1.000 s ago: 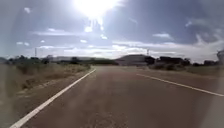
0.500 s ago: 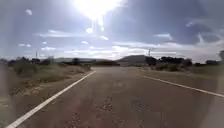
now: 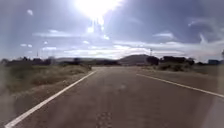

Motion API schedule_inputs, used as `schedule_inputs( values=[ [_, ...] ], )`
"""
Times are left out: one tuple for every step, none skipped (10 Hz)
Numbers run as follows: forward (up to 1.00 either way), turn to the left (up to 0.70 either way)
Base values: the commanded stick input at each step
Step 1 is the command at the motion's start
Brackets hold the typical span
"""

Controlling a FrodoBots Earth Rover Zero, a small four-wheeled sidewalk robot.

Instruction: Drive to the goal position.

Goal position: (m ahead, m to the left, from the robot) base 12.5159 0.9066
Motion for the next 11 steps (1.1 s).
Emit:
schedule_inputs(
  values=[
    [1.0,0.0],
    [1.0,0.0],
    [1.0,0.0],
    [1.0,0.0],
    [1.0,0.0],
    [1.0,0.0],
    [1.0,0.0],
    [1.0,0.0],
    [1.0,0.0],
    [1.0,0.0],
    [1.0,0.0]
  ],
)
